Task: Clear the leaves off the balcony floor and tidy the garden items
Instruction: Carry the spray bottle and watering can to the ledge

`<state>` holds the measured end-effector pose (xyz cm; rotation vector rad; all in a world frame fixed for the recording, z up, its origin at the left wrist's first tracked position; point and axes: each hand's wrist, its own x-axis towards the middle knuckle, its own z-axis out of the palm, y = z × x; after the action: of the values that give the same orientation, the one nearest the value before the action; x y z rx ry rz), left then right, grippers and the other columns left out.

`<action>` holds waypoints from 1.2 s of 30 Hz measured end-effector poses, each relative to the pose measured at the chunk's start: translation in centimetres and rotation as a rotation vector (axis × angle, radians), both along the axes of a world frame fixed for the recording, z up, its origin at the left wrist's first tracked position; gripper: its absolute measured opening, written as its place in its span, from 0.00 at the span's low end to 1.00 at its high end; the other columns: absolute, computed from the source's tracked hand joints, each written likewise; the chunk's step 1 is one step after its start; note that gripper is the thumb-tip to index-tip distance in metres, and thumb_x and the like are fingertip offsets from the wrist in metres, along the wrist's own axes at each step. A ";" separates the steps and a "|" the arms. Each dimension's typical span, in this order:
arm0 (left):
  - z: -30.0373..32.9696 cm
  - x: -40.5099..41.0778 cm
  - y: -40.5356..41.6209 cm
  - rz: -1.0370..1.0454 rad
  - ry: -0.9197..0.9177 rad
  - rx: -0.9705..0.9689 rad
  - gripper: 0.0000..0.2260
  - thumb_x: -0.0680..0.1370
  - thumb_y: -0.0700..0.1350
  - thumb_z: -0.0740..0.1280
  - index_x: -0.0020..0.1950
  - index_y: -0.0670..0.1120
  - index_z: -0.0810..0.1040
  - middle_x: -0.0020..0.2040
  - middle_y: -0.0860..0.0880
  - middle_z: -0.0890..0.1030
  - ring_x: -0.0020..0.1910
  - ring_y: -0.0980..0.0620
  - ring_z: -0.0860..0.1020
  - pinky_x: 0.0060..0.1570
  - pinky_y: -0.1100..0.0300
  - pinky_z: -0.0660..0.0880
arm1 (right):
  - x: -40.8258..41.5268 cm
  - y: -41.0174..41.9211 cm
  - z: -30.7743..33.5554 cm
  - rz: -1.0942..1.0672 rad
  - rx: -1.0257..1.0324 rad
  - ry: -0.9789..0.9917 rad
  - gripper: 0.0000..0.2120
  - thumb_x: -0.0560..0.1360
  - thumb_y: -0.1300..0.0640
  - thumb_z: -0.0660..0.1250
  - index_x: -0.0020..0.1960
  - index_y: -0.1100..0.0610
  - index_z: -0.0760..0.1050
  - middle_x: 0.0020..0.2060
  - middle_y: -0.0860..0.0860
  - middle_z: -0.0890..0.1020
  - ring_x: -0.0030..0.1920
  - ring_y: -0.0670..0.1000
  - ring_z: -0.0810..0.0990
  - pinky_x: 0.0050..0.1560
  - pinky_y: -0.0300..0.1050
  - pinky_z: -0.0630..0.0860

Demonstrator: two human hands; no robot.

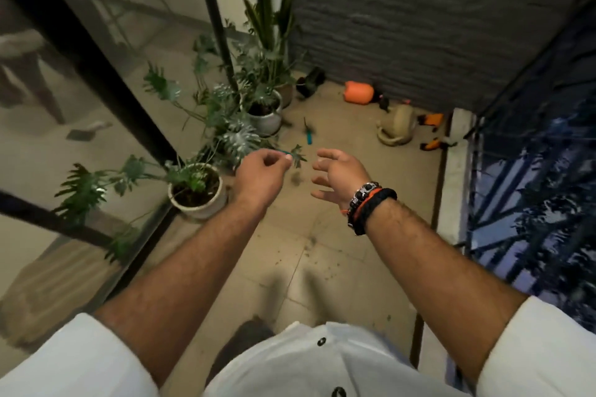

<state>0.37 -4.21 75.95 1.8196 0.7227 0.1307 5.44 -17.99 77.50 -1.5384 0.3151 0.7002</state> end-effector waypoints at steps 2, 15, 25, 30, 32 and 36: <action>-0.1 2.6 -0.3 -0.074 0.031 0.026 0.06 0.75 0.52 0.70 0.48 0.51 0.83 0.44 0.54 0.84 0.46 0.52 0.82 0.52 0.48 0.80 | 2.1 -0.5 -0.1 -0.061 0.019 0.015 0.14 0.80 0.61 0.59 0.62 0.51 0.73 0.56 0.51 0.78 0.50 0.52 0.77 0.49 0.52 0.80; -2.0 21.6 0.8 -0.420 0.041 0.035 0.03 0.76 0.48 0.71 0.46 0.50 0.82 0.41 0.52 0.83 0.43 0.50 0.80 0.46 0.56 0.76 | 14.4 -0.9 -1.4 -0.445 0.029 0.040 0.16 0.80 0.60 0.59 0.66 0.51 0.71 0.62 0.52 0.76 0.57 0.54 0.77 0.53 0.53 0.80; -4.5 37.6 -4.4 -0.521 0.062 0.041 0.06 0.76 0.49 0.71 0.51 0.49 0.82 0.43 0.52 0.83 0.45 0.52 0.80 0.50 0.54 0.79 | 29.4 -6.0 -2.5 -0.533 0.012 0.012 0.17 0.81 0.60 0.58 0.68 0.51 0.70 0.64 0.52 0.75 0.62 0.55 0.76 0.58 0.54 0.78; -6.4 45.5 -8.0 -0.485 0.120 0.023 0.05 0.75 0.46 0.72 0.49 0.47 0.83 0.40 0.51 0.82 0.40 0.52 0.78 0.50 0.52 0.79 | 37.7 -10.0 -3.6 -0.507 0.036 0.067 0.19 0.81 0.62 0.57 0.71 0.53 0.68 0.67 0.54 0.73 0.65 0.57 0.73 0.59 0.55 0.76; -7.0 48.9 -8.9 -0.464 0.137 0.013 0.04 0.75 0.46 0.72 0.48 0.47 0.82 0.38 0.51 0.81 0.40 0.51 0.78 0.49 0.52 0.78 | 41.6 -11.8 -4.2 -0.474 0.053 0.077 0.19 0.81 0.63 0.57 0.72 0.54 0.66 0.66 0.56 0.73 0.60 0.56 0.75 0.57 0.56 0.77; -8.6 55.0 -9.9 -0.442 0.194 0.027 0.03 0.75 0.46 0.72 0.45 0.47 0.82 0.37 0.51 0.81 0.39 0.50 0.78 0.45 0.54 0.77 | 48.6 -14.4 -6.2 -0.485 0.081 0.133 0.18 0.81 0.62 0.59 0.70 0.55 0.68 0.55 0.55 0.77 0.52 0.54 0.77 0.45 0.50 0.76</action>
<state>55.40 -14.09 67.33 1.9920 0.4352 -0.3315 54.02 -32.43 71.30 -1.2723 0.7227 0.4240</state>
